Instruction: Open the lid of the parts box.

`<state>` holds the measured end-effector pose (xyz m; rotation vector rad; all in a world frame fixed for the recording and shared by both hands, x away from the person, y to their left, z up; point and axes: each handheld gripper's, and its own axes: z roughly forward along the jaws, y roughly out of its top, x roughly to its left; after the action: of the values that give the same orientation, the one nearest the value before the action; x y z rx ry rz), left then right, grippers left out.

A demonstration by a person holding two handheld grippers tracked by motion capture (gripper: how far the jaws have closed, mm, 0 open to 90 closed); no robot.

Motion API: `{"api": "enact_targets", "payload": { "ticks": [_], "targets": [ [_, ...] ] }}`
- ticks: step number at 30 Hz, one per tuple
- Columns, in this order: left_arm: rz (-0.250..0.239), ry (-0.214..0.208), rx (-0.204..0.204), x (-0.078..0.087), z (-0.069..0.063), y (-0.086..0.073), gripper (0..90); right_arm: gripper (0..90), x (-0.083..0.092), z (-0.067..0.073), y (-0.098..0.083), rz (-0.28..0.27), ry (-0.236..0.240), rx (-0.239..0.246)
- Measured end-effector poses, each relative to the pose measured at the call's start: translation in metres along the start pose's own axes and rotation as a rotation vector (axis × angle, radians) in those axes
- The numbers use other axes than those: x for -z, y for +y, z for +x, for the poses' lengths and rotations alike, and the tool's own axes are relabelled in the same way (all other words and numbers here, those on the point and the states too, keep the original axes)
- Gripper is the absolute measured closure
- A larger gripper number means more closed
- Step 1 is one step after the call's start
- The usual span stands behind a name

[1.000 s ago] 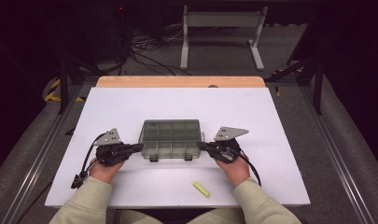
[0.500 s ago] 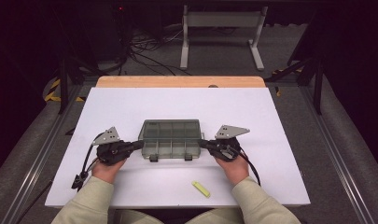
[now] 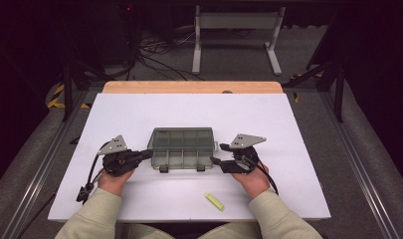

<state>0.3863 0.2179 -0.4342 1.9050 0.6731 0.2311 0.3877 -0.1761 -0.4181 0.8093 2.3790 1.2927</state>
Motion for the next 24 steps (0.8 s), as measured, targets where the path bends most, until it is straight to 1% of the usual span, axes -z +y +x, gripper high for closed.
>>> {"api": "enact_targets", "payload": {
  "ticks": [2, 3, 4, 5, 8, 12, 14, 19, 24],
  "targets": [
    [-0.002, -0.001, 0.000, 0.000, 0.000, 0.000, 89.1, 25.1, -0.001, -0.002, 0.004, -0.005, -0.008, 0.006],
    [-0.004, 0.000, 0.000, 0.000, 0.000, 0.000, 89.1, 25.1, -0.001, -0.002, 0.004, -0.005, -0.008, 0.006],
    [-0.002, -0.001, -0.001, 0.000, 0.000, 0.000, 89.0, 23.0, -0.002, -0.002, 0.006, -0.009, -0.007, 0.016],
    [-0.001, -0.001, -0.002, 0.000, 0.000, 0.000, 88.9, 21.3, -0.003, -0.002, 0.009, -0.009, -0.010, 0.036],
    [0.000, -0.003, -0.006, 0.000, 0.000, 0.000, 88.5, 21.1, -0.007, 0.001, 0.015, -0.004, -0.007, 0.068],
    [0.004, 0.004, -0.010, 0.000, 0.000, 0.000, 88.0, 21.8, -0.012, 0.002, 0.018, 0.007, -0.007, 0.082],
    [0.004, 0.003, -0.010, 0.000, 0.000, 0.000, 87.8, 22.4, -0.012, 0.002, 0.019, 0.006, -0.010, 0.087],
    [0.011, 0.005, -0.011, -0.001, -0.001, 0.000, 87.1, 23.9, -0.012, 0.000, 0.020, -0.003, -0.009, 0.072],
    [0.013, 0.001, -0.012, -0.001, -0.001, 0.000, 86.4, 24.9, -0.011, 0.000, 0.020, -0.010, -0.009, 0.069]
  ]
}}
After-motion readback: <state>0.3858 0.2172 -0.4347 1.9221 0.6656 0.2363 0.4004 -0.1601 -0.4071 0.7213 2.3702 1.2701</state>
